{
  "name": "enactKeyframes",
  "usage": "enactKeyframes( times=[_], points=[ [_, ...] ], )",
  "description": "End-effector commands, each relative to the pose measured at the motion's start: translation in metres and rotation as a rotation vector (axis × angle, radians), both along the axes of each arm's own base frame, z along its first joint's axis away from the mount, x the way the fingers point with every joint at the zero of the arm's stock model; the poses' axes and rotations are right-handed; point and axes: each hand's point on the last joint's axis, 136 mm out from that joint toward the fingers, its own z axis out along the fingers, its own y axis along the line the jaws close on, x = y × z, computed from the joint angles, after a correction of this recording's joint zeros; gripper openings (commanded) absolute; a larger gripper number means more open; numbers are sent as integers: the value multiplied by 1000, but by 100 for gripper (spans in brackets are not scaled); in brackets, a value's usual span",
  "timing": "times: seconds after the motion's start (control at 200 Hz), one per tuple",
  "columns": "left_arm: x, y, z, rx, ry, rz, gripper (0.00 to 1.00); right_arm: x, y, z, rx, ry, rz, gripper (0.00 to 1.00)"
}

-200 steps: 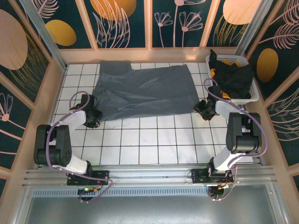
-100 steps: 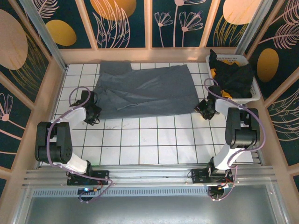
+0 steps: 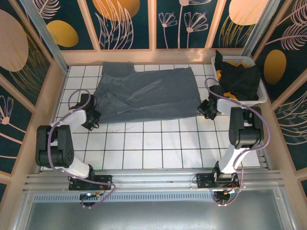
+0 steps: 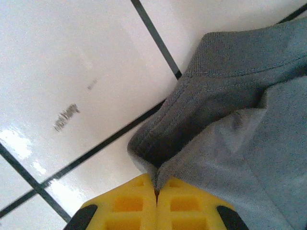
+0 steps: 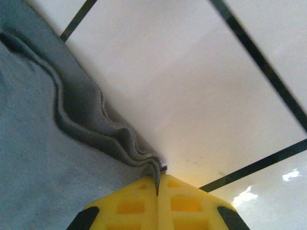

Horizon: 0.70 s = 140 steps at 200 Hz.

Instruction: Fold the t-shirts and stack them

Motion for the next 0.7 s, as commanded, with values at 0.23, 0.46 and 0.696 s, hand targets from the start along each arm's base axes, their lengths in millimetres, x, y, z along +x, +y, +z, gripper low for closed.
enactKeyframes(
  times=[0.23, 0.46, 0.696],
  points=[
    [-43, 22, 9, 104, 115, 31, 0, -99, -3, -6, -21, 203, -101, 0],
    [-86, 18, 3, 71, 148, 97, 0, -166, -2, -12, -10, 316, -55, 0],
    [-112, 18, -8, 68, 162, 144, 3, -191, -1, -25, 13, 352, -44, 0]
  ],
)
